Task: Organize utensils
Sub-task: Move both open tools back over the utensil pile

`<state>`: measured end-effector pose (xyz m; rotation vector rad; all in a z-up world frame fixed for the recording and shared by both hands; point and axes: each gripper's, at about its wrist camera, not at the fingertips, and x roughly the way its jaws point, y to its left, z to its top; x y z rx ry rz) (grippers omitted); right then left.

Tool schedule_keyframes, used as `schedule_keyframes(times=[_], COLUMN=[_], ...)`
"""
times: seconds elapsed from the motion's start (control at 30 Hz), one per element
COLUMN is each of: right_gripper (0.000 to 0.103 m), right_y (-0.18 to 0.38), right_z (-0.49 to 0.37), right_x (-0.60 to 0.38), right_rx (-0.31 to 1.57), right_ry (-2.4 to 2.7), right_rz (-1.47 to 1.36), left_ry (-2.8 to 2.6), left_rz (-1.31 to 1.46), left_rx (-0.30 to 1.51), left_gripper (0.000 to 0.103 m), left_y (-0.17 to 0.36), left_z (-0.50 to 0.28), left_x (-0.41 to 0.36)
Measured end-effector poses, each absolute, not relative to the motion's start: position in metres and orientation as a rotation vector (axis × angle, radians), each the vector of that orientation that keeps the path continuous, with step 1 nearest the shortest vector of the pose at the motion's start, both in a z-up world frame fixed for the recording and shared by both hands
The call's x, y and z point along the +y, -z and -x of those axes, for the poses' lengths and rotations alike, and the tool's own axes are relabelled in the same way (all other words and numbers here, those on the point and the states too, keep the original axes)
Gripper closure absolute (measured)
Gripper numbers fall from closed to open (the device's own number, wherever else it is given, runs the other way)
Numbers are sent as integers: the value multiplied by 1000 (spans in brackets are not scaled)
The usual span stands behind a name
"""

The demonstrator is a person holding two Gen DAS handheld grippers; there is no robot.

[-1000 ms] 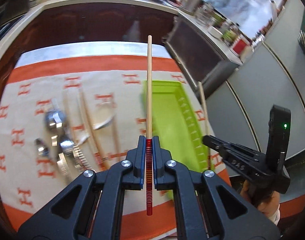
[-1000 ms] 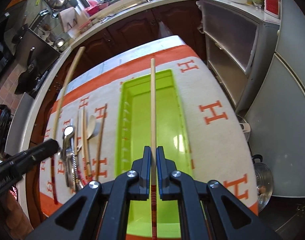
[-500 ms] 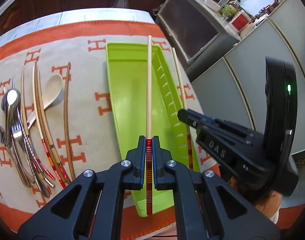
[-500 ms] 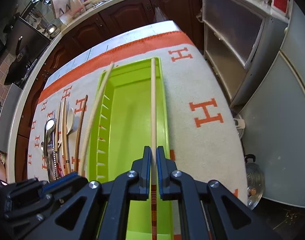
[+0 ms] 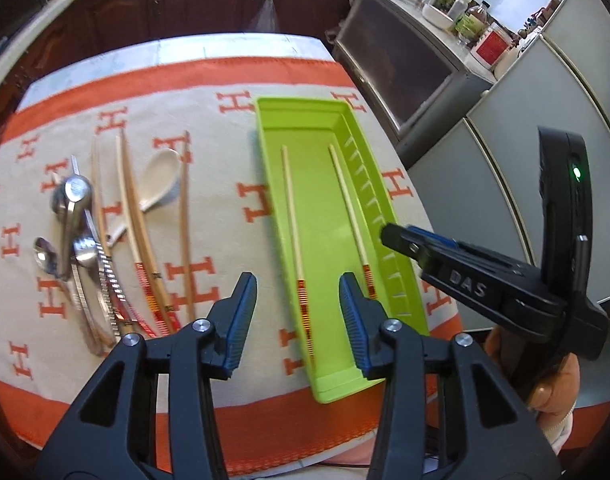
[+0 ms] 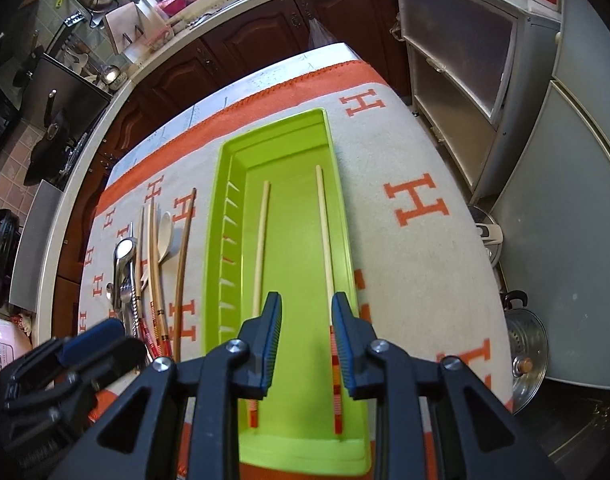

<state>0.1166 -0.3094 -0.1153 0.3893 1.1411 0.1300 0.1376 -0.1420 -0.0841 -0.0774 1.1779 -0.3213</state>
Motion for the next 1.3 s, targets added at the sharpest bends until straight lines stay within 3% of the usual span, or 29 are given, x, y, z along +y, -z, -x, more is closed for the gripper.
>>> schedule_keyframes(times=[0.8,1.3], right_gripper=[77,77], right_y=[75,91], right_z=[-81,-94], right_x=[-247,-173], right_rx=[990,1098], right_ry=[-174,-234], right_rz=[-376,-263], left_ry=[177,27], left_rz=[27,99], left_rx=[956,932], left_gripper=[63,63], left_y=[45,57], left_z=[-101,-89], left_x=[-69,26])
